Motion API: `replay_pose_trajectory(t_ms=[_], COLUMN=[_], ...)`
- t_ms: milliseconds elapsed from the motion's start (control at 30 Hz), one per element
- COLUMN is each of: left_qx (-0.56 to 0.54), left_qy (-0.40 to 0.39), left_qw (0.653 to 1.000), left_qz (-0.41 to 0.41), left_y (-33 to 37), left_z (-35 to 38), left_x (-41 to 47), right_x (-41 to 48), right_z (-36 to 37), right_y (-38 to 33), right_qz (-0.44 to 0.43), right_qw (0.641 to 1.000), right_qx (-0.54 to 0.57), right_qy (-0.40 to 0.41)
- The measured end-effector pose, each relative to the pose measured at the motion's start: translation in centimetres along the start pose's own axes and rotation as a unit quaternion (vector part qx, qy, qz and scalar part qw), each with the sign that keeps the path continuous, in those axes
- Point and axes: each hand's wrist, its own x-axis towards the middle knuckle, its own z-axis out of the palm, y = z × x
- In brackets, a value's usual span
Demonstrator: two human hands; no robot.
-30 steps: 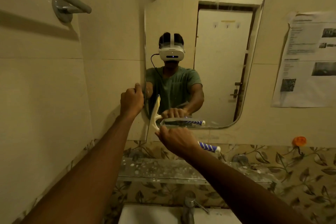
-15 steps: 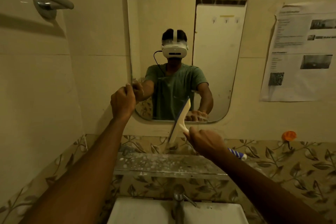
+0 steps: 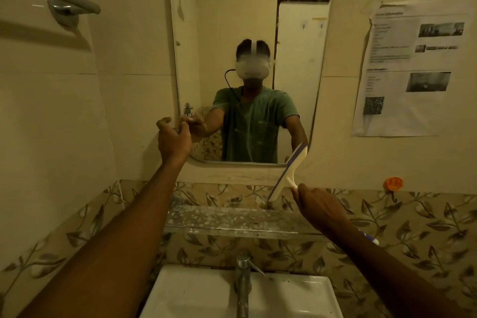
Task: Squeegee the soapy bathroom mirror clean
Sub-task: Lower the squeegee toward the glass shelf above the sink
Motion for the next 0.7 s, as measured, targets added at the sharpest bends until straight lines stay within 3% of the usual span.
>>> replay_pose_trajectory(t_ms=[100, 167, 267, 367, 467, 700], left_qx=[-0.004, 0.035, 0.101, 0.150, 0.155, 0.184], left_qy=[0.027, 0.031, -0.020, -0.103, -0.160, -0.232], left_qw=[1.000, 0.999, 0.993, 0.976, 0.953, 0.917], left_qz=[-0.015, 0.020, 0.065, 0.121, 0.205, 0.268], left_y=[-0.1, -0.4, -0.4, -0.8, -1.5, -4.3], left_z=[0.4, 1.1, 2.2, 3.0, 3.3, 2.6], left_x=[-2.2, -4.6, -9.5, -14.2, -18.1, -26.8], right_x=[-1.4, -1.8, -2.9, -4.9, -7.4, -15.3], right_z=[-0.4, -0.3, -0.1, 0.0, 0.3, 0.0], right_y=[0.8, 0.9, 1.2, 1.4, 1.0, 1.9], right_qz=[0.030, 0.048, 0.090, 0.148, 0.226, 0.301], right_qw=[0.999, 0.998, 0.984, 0.945, 0.894, 0.834], right_qx=[0.011, 0.036, 0.127, 0.258, 0.367, 0.452], right_qy=[0.016, 0.036, 0.085, 0.139, 0.121, 0.096])
